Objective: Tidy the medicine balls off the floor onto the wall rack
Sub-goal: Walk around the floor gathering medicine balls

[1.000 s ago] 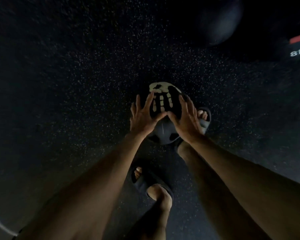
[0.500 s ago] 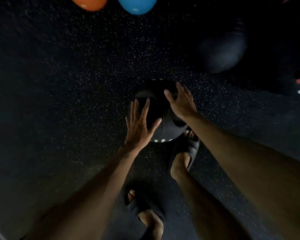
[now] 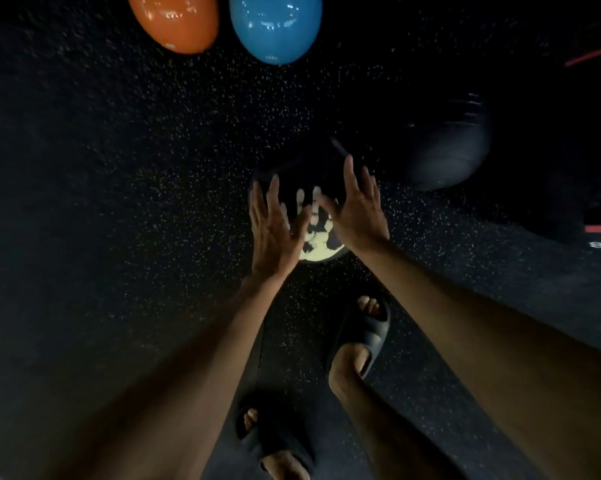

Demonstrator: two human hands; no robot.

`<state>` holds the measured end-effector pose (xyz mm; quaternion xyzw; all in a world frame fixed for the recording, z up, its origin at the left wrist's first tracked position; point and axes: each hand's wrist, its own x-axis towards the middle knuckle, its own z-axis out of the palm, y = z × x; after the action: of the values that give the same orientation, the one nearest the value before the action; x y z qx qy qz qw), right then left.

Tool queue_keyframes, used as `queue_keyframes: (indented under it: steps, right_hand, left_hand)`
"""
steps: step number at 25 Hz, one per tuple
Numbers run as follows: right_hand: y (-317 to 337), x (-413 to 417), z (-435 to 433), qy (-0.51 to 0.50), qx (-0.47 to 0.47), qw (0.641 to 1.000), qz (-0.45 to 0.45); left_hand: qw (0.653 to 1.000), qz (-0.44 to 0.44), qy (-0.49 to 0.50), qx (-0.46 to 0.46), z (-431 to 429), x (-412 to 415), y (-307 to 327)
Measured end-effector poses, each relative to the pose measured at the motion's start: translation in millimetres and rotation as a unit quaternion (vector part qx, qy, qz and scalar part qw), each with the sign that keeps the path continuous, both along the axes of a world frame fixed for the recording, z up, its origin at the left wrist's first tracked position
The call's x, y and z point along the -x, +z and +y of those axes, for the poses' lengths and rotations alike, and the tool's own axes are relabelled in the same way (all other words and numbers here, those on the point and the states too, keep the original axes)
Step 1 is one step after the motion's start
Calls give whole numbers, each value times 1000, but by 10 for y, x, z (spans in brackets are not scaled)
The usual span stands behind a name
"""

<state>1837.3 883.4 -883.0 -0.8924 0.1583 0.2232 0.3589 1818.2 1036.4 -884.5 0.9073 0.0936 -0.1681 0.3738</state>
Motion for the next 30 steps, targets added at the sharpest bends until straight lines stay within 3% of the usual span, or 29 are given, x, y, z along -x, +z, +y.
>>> queue_keyframes:
  steps: [3, 6, 9, 14, 16, 22, 26, 30]
  right_hand:
    - [18, -422, 6, -53, -9, 998, -28]
    - [35, -270, -8, 8, -2, 998, -63]
    - [7, -328, -71, 27, -30, 999, -34]
    - [15, -1191, -314, -46, -45, 997, 41]
    - [-3, -1307, -485, -58, -40, 996, 51]
    - [101, -1200, -562, -35, -18, 998, 56]
    - [604, -938, -313, 41, 27, 998, 29]
    - [1442, -436, 92, 135, 30, 989, 50]
  left_hand:
    - [999, -33, -34, -14, 10, -87, -27]
    - [1000, -14, 2, -19, -42, -735, -28]
    - [999, -26, 18, -23, -126, -1239, 12]
    - [997, -64, -31, 8, -247, -1545, 26]
    - [996, -63, -53, -25, -486, -1597, 80]
    - [989, -4, -124, -79, -612, -1687, 253]
    - [988, 38, -89, -117, -355, -1297, 616]
    - [969, 196, -69, -136, 154, -542, 1345]
